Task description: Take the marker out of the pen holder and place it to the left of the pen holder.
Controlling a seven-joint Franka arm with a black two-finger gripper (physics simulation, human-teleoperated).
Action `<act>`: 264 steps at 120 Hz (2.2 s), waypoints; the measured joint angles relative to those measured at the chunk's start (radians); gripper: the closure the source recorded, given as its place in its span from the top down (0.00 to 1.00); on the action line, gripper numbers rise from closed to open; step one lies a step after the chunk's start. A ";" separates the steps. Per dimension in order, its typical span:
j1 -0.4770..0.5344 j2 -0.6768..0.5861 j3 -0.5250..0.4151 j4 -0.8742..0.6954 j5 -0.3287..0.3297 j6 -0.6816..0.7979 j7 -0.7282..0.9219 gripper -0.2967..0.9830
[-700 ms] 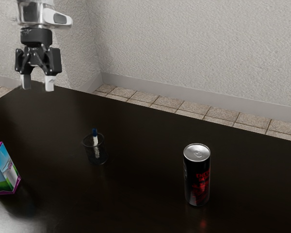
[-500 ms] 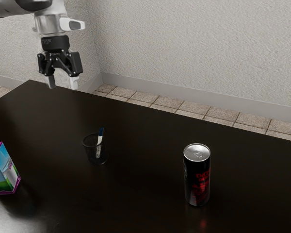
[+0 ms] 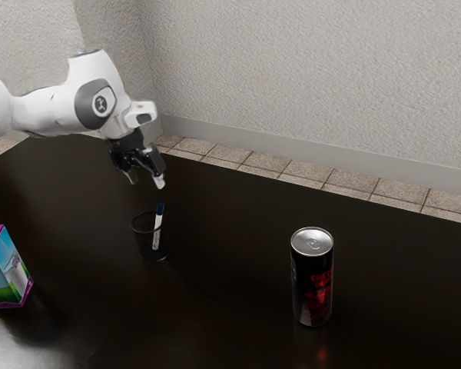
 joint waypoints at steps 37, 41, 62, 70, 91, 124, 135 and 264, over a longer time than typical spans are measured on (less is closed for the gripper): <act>0.143 -0.010 -0.160 -0.154 -0.029 0.185 0.331 0.75; 0.141 -0.008 -0.163 -0.157 -0.030 0.196 0.358 0.74; 0.148 0.029 -0.164 -0.158 -0.031 0.241 0.477 0.73; 0.166 0.033 -0.159 -0.157 -0.032 0.253 0.513 0.68; 0.175 0.037 -0.157 -0.157 -0.038 0.271 0.591 0.49; 0.180 0.026 -0.157 -0.174 -0.066 0.285 0.659 0.25; 0.183 0.004 -0.157 -0.184 -0.067 0.283 0.665 0.22; 0.054 0.429 0.188 0.481 0.163 -0.549 0.374 0.18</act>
